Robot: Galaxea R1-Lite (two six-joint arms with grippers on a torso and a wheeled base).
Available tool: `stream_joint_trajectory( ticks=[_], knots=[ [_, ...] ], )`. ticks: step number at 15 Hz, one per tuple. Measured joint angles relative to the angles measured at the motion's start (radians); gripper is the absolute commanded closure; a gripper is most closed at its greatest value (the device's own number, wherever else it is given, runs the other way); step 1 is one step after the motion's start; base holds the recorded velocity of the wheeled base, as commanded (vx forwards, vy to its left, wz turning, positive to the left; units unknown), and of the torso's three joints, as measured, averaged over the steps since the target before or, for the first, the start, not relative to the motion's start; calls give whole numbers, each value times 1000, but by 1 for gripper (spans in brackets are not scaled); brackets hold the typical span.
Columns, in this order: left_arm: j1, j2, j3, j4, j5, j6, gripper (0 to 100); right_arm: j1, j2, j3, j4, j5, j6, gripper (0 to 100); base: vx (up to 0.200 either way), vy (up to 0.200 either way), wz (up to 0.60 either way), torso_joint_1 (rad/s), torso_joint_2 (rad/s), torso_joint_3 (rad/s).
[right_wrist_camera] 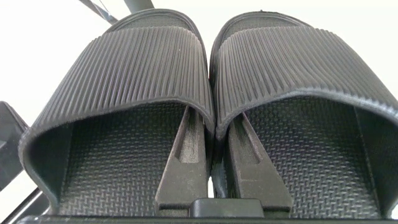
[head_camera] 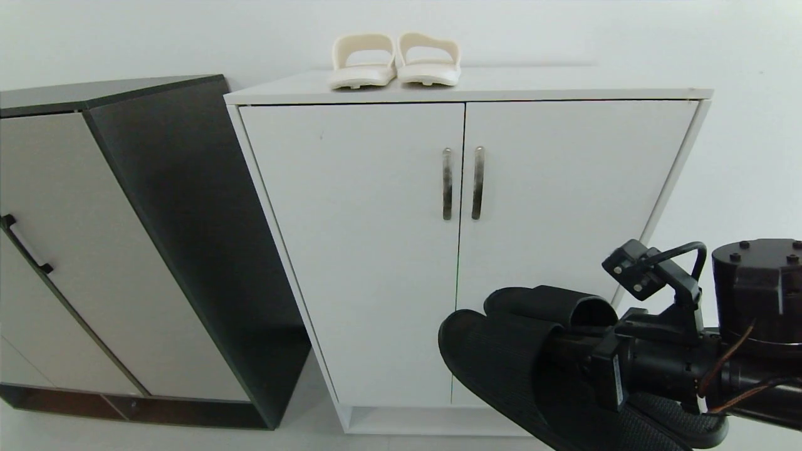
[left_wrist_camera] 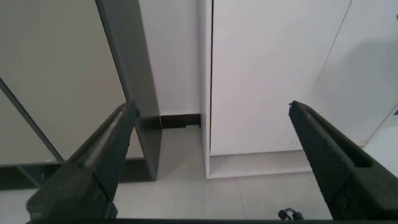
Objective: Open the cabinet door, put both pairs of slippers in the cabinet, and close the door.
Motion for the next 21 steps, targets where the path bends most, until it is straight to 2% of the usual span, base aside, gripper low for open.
stream_joint_trajectory(
  ticks=[4, 5, 7, 9, 11, 13, 14, 16, 19, 21],
  knots=[
    [0, 97, -134, -2, -10, -6, 0, 7, 0, 10, -14, 0, -1, 100, 0, 0, 0, 1, 13, 12],
    [-3, 155, -169, -12, -33, -5, 0, 9, -2, 15, -13, -1, -4, 100, 0, 0, 0, 0, 0, 0],
    [-10, 293, -221, -66, -113, -1, 0, 11, -7, 28, -14, -1, -29, 100, 0, 0, 0, 0, 0, 0],
    [-19, 445, -269, -125, -220, 18, 0, 11, -10, 34, -15, -1, -41, 100, 0, 0, 0, 0, 0, 0],
    [-52, 584, -316, -162, -309, 28, 0, 11, -13, 36, -15, -1, -41, 100, 0, 0, 0, 0, 0, 0],
    [-119, 720, -355, -232, -350, 28, 0, 11, -14, 37, -16, -1, -41, 100, 0, 0, 0, 0, 0, 0],
    [-170, 795, -374, -295, -357, 13, 0, 10, -14, 37, -16, -1, -41, 100, 0, 0, 0, 0, 0, 0],
    [-285, 931, -427, -397, -356, -36, 0, 6, -14, 37, -16, -1, -40, 100, 0, 0, 0, 0, 0, 0],
    [-435, 1109, -594, -445, -327, -102, 0, -7, -10, 36, -16, 4, -36, 100, 0, 0, 0, 0, 0, 0],
    [-509, 1215, -690, -452, -323, -119, 0, -10, -9, 35, -16, 4, -36, 100, 0, 0, 0, 0, 0, 0]
  ],
)
